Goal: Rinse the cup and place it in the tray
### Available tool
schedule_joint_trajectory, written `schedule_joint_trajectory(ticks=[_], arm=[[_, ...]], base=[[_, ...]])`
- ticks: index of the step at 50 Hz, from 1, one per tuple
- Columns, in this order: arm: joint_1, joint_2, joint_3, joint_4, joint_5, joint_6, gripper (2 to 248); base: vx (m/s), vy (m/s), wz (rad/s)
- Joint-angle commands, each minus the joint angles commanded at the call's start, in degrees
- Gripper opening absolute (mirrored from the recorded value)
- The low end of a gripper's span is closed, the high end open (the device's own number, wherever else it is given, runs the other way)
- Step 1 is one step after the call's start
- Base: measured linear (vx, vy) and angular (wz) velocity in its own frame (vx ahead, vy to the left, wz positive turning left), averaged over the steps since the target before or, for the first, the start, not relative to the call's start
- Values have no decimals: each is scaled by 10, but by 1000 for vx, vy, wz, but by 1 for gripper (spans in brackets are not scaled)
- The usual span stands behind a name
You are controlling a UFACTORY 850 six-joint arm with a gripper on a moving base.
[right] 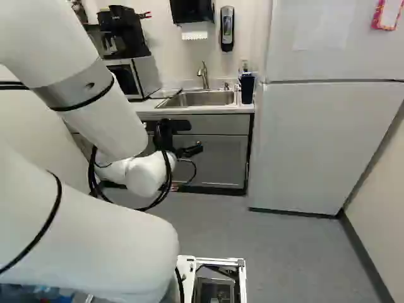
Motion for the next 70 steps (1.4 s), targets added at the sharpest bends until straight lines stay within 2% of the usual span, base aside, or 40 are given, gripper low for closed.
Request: schedule_joint_trajectory(ticks=[1,25,70], arm=[[-1,-8,-14,0,0,0,247],[-3,-44,-77,0,0,0,247],[-3,-82,-176,0,-17,0,247]], base=[[0,0,0],[0,0,0],[0,0,0]])
